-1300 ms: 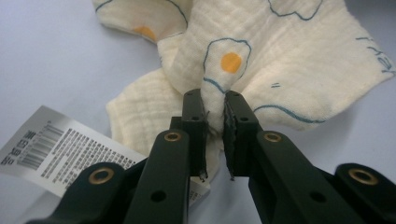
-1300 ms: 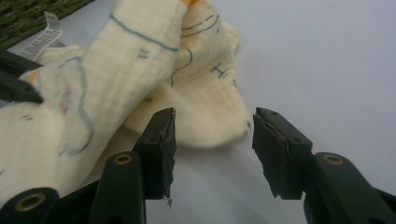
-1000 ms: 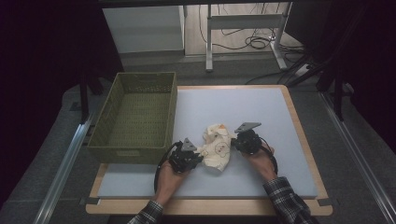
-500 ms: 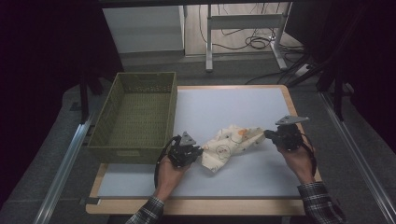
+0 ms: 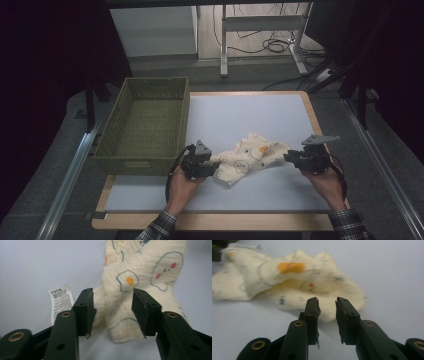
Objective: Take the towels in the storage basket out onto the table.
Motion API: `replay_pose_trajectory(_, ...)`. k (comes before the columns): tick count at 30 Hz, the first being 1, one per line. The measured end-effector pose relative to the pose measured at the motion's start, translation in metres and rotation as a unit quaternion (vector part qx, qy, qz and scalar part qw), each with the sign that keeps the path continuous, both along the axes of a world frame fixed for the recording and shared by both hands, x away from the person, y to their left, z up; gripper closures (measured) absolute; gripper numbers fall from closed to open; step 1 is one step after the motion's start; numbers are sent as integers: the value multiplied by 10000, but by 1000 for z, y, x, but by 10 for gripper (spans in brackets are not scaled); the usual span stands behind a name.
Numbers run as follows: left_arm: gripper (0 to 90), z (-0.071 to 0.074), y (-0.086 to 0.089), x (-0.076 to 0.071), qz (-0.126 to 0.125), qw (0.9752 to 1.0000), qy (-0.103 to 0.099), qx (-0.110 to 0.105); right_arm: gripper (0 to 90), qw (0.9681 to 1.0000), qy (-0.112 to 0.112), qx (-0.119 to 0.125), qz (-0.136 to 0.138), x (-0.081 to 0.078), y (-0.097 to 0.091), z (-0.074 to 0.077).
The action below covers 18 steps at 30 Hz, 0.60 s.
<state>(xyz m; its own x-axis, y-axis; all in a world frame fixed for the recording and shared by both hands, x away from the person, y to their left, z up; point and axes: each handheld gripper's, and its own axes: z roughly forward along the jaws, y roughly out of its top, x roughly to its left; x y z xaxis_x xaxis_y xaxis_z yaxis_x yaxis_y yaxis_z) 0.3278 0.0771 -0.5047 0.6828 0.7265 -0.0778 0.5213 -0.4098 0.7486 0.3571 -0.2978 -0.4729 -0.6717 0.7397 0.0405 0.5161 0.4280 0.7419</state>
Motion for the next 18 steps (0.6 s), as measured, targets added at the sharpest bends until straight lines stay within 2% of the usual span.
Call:
replay_pose_trajectory(2, 502, -1, 0, -2, -46, 10000, 38, -47, 696, 9999, 30, 32, 92, -2, 5, -3)
replay_pose_trajectory(4, 486, -9, -2, -7, -137, 9999, 102, -9, 668, 9991, 176, 165, 359, -4, 24, -12)
replay_pose_trajectory(5, 485, -9, -2, -7, -137, 9999, 102, -9, 668, 9991, 176, 165, 359, -4, 24, -12)
replay_pose_trajectory(6, 485, -16, -5, -7, -125, 9997, 144, 131, 637, 9983, 220, 102, 530, -3, 41, -19)
replay_pose_trajectory(7, 486, -19, -6, -7, -76, 9996, 156, 229, 622, 9979, 202, 28, 620, -2, 50, -23)
replay_pose_trajectory(8, 492, -19, -6, -7, -76, 9996, 156, 229, 622, 9979, 202, 28, 620, -2, 50, -23)
replay_pose_trajectory(9, 517, -24, -7, -6, 9, 9992, 199, 333, 601, 9971, 187, -131, 722, 1, 65, -30)
replay_pose_trajectory(10, 539, -24, -7, -6, 9, 9992, 199, 333, 601, 9971, 187, -131, 722, 1, 65, -30)
replay_pose_trajectory(11, 586, -29, -6, -5, 46, 9990, 248, 381, 594, 9963, 176, -252, 799, 4, 76, -38)
replay_pose_trajectory(12, 611, -30, -4, -4, 41, 9993, 279, 251, 600, 9960, 166, -343, 806, 6, 81, -42)
replay_pose_trajectory(13, 644, -31, -3, -4, 72, 9994, 267, 219, 601, 9954, 133, -497, 810, 7, 85, -46)
replay_pose_trajectory(14, 696, -31, -3, -4, 72, 9994, 267, 219, 638, 9950, 41, -598, 796, 7, 88, -49)
replay_pose_trajectory(15, 744, -31, -1, -4, 56, 9995, 260, 187, 697, 9954, -28, -589, 760, 6, 88, -50)
replay_pose_trajectory(17, 845, -31, -1, -4, -31, 9994, 313, 131, 849, 9959, -13, -569, 704, 6, 87, -50)
replay_pose_trajectory(18, 865, -31, -1, -4, -31, 9994, 313, 131, 849, 9959, -13, -569, 704, 6, 87, -50)
